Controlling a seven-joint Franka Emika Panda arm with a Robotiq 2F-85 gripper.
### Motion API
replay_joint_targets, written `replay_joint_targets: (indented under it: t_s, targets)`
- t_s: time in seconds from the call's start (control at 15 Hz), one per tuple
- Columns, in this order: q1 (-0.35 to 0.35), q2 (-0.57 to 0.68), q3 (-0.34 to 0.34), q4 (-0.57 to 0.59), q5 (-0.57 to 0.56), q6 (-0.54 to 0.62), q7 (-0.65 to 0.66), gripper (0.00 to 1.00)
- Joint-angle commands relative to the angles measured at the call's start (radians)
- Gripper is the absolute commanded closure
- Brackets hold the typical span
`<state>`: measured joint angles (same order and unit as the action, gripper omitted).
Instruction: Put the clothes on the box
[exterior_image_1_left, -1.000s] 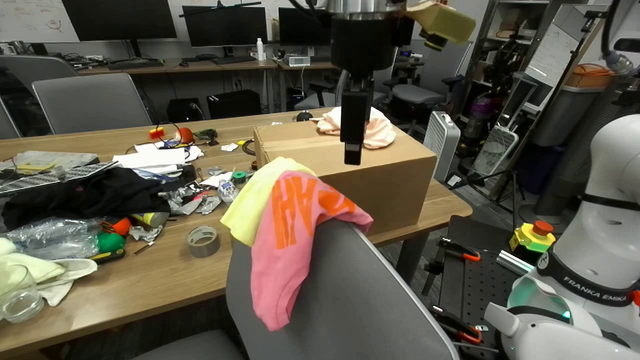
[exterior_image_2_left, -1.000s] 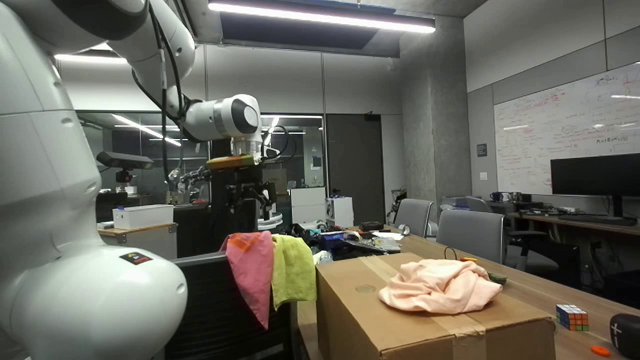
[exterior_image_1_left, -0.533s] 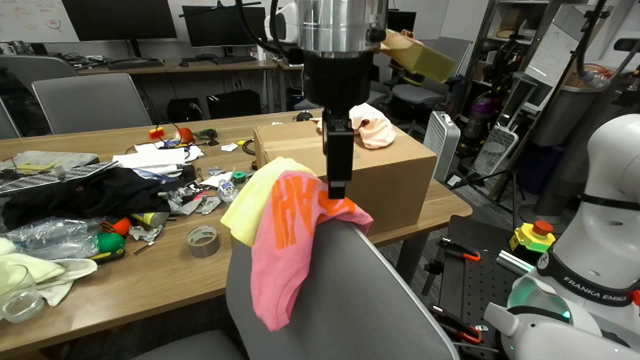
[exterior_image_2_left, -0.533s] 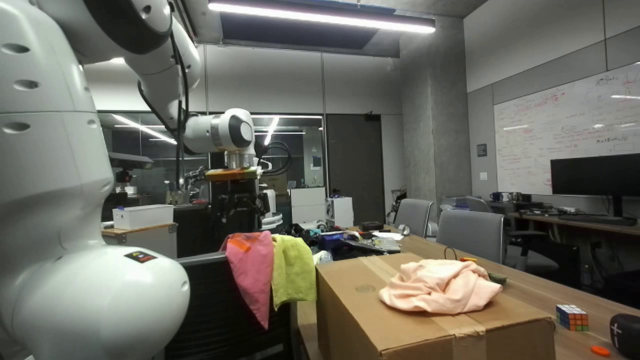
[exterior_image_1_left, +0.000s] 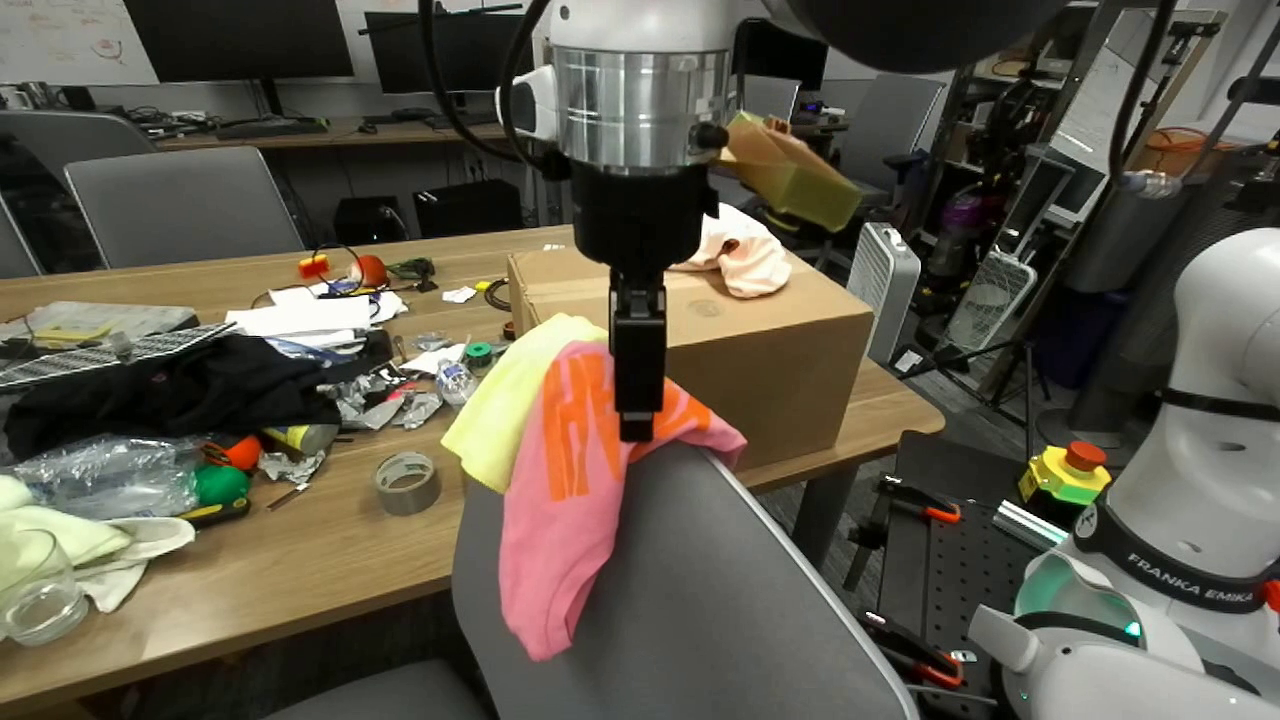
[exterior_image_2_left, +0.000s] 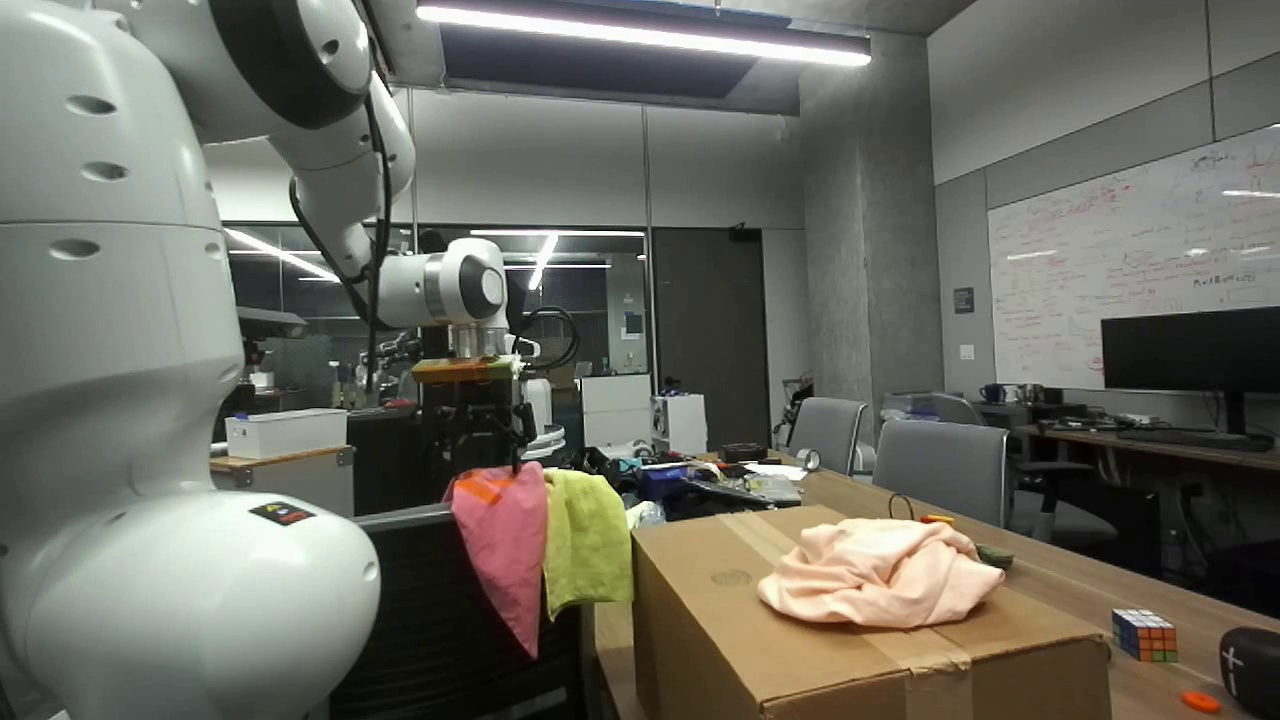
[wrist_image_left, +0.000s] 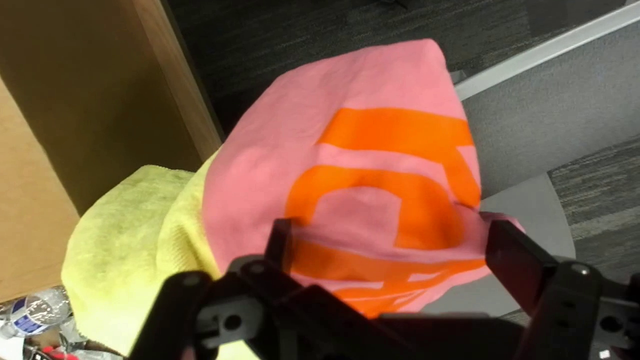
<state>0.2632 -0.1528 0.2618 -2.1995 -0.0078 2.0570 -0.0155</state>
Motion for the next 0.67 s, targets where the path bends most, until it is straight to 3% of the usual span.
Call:
replay_joint_targets:
  t_s: [0.0, 0.4, 0.47, 0.6]
  targets:
    - [0.001, 0.031, 0.007, 0.019, 0.001, 0.028, 0.023, 0.0]
    - [-0.001, 0.052, 0.007, 0.013, -0.029, 0.026, 0.028, 0.02]
    - [-0.001, 0.053, 0.007, 0.012, -0.035, 0.025, 0.027, 0.2]
    - [-0.001, 0.053, 0.007, 0.013, -0.044, 0.025, 0.028, 0.3]
